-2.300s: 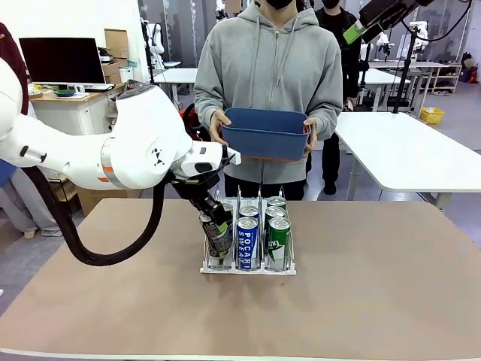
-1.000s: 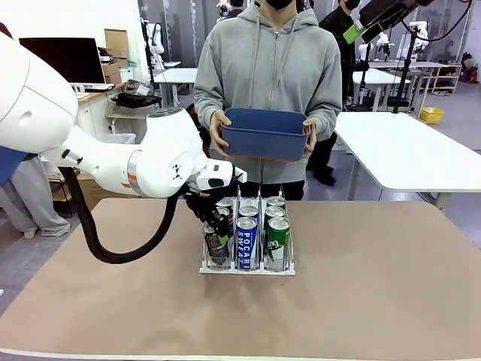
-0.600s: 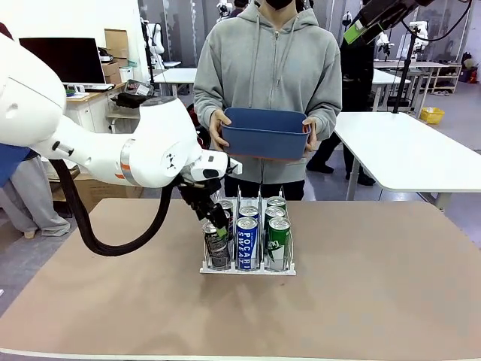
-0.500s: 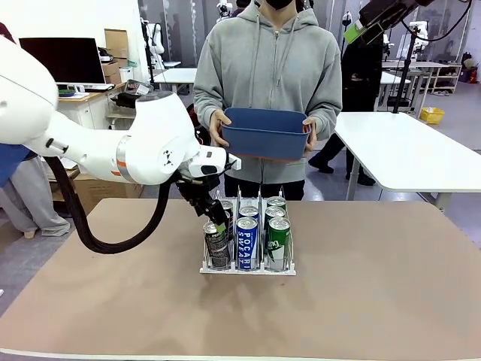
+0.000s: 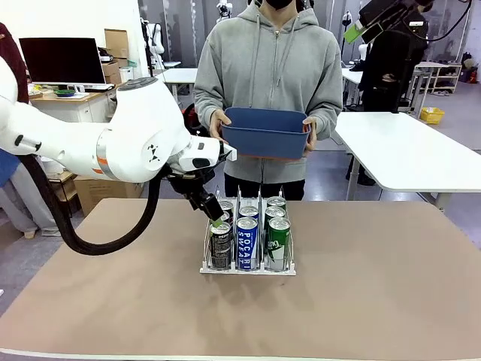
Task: Fill the beverage cans into the dispenser.
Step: Place the picked Pepsi coke in the line of the Automatic Can Dispenser with the same cans, then pick up the Ionic drink handed by the human.
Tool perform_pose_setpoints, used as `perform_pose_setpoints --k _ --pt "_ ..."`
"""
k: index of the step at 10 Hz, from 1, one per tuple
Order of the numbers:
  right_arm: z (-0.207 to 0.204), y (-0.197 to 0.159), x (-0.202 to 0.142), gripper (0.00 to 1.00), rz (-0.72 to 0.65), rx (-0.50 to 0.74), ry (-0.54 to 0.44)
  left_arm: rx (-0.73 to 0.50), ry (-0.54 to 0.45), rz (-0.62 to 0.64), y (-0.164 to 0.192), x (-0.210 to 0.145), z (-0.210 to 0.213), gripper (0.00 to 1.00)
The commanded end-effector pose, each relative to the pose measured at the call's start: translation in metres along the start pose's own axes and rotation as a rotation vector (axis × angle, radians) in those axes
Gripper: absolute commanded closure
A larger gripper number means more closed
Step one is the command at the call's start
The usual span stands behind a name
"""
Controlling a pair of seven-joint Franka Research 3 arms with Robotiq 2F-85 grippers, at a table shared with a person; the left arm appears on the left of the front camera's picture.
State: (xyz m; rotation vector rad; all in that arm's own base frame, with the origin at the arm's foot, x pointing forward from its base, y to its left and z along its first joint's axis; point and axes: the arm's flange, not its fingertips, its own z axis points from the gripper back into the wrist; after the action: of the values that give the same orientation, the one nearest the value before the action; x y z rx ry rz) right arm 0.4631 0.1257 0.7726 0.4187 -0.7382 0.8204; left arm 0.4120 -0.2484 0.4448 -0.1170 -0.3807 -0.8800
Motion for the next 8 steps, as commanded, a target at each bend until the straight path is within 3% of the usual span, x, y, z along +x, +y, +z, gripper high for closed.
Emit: perform_pose_setpoints --k 1,8 --pt "-0.0007 0.0011 -0.0029 0.00 -0.002 0.008 -0.005 0.002 0.015 0.000 0.0059 0.0016 -0.0055 0.00" --pt "-0.0007 0.0011 -0.0029 0.00 -0.002 0.008 -0.005 -0.004 0.012 0.000 0.0029 0.0007 -0.0065 0.00"
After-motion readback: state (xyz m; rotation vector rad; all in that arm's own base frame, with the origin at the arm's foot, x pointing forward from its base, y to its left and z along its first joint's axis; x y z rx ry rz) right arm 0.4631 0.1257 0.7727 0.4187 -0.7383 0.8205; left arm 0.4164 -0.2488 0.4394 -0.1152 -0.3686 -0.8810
